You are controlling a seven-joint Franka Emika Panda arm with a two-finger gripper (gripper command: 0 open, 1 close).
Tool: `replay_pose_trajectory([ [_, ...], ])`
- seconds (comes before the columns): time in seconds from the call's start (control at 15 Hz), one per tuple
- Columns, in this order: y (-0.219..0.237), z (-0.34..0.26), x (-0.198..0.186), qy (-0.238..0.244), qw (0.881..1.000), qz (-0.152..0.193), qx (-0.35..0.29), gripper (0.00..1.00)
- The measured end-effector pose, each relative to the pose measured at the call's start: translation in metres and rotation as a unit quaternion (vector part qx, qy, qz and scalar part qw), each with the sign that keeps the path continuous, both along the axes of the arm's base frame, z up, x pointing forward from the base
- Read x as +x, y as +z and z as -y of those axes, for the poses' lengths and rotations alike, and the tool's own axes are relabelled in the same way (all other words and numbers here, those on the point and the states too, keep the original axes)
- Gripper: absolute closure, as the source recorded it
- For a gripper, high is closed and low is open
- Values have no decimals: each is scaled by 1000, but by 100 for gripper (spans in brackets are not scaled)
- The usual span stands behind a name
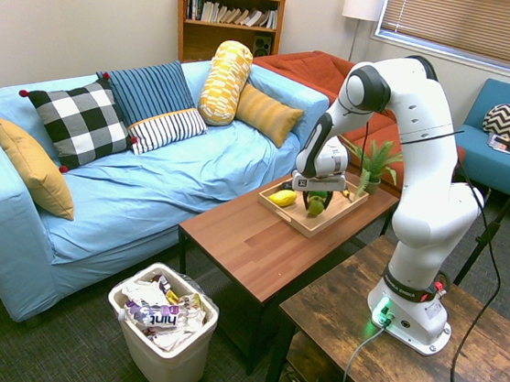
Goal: Put the apple in the tray
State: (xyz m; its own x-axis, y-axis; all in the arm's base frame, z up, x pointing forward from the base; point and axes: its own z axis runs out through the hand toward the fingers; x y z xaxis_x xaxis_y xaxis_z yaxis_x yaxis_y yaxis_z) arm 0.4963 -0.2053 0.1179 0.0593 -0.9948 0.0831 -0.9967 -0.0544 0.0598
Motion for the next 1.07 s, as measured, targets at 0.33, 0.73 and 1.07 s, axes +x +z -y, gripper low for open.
replay_pose_trajectory([
  [0.33, -5, -7, 3, 8, 1000, 0, 8, 0],
  [0.73, 5, -4, 7, 22, 1000, 8, 7, 0],
  [1.07, 73, 14, 5, 22, 999, 38, 3, 0],
])
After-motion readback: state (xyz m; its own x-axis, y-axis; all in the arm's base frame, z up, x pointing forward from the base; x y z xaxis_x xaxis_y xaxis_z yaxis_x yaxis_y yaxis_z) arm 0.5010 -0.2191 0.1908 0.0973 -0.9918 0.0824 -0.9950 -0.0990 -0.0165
